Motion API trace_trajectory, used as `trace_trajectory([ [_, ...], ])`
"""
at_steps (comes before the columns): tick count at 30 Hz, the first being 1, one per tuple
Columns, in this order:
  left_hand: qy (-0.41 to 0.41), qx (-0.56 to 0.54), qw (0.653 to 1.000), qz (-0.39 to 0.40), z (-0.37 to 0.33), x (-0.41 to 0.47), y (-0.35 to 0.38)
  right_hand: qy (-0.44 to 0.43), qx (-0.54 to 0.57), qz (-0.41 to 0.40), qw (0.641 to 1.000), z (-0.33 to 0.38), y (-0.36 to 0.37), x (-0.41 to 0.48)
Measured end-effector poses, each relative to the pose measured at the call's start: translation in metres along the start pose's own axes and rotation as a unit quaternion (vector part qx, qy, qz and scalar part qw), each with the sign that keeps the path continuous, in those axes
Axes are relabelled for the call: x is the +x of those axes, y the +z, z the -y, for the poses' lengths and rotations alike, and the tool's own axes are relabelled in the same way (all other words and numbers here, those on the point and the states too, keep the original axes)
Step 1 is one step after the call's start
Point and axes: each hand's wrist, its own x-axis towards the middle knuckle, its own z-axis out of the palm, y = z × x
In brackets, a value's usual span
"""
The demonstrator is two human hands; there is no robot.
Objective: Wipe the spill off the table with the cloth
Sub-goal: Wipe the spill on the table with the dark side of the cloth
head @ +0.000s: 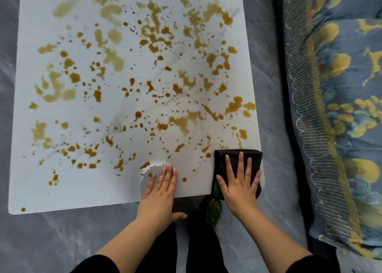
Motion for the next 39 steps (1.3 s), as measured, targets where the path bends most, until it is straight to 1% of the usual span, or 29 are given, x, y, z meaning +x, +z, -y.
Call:
trace_trajectory([
  [2,0.001,-0.013,1.0,-0.007,0.001,0.001,0.002,0.002,0.001,0.008,1.0,0.007,0.009,-0.006],
  [5,0.001,-0.037,0.999,-0.021,-0.001,0.0,0.003,-0.016,0.004,0.048,0.999,0.014,0.02,-0.019],
  [9,-0.001,-0.049,0.998,-0.036,-0.003,-0.001,0.002,-0.019,0.026,0.081,0.996,0.023,0.013,-0.014],
  [12,0.003,-0.051,0.998,-0.041,-0.001,-0.002,0.002,-0.032,0.03,0.075,0.996,0.037,-0.003,0.004],
  [18,0.025,-0.05,0.998,-0.039,0.005,0.0,0.003,-0.027,0.047,0.036,0.998,0.072,-0.026,0.036],
  [20,0.031,-0.051,0.998,-0.034,0.008,0.0,0.002,-0.031,0.059,0.044,0.997,0.07,-0.025,0.032],
  [23,0.046,-0.063,0.997,-0.021,0.013,-0.001,-0.004,-0.057,0.066,0.084,0.993,0.067,-0.011,0.009],
  [26,0.055,-0.071,0.996,-0.006,0.014,-0.002,-0.009,-0.067,0.032,0.108,0.991,0.069,0.006,-0.014],
  [32,0.048,-0.079,0.996,-0.006,0.011,-0.003,-0.007,-0.012,0.033,0.085,0.996,0.087,0.0,-0.007],
  [35,0.041,-0.071,0.997,-0.006,0.008,-0.002,-0.003,0.007,0.054,0.05,0.997,0.094,-0.016,0.014],
  [37,0.034,-0.06,0.998,-0.001,0.007,-0.001,0.0,0.011,0.071,0.026,0.997,0.096,-0.03,0.035],
  [39,0.023,-0.052,0.998,0.015,0.004,-0.001,0.002,-0.006,0.069,0.022,0.997,0.092,-0.04,0.047],
])
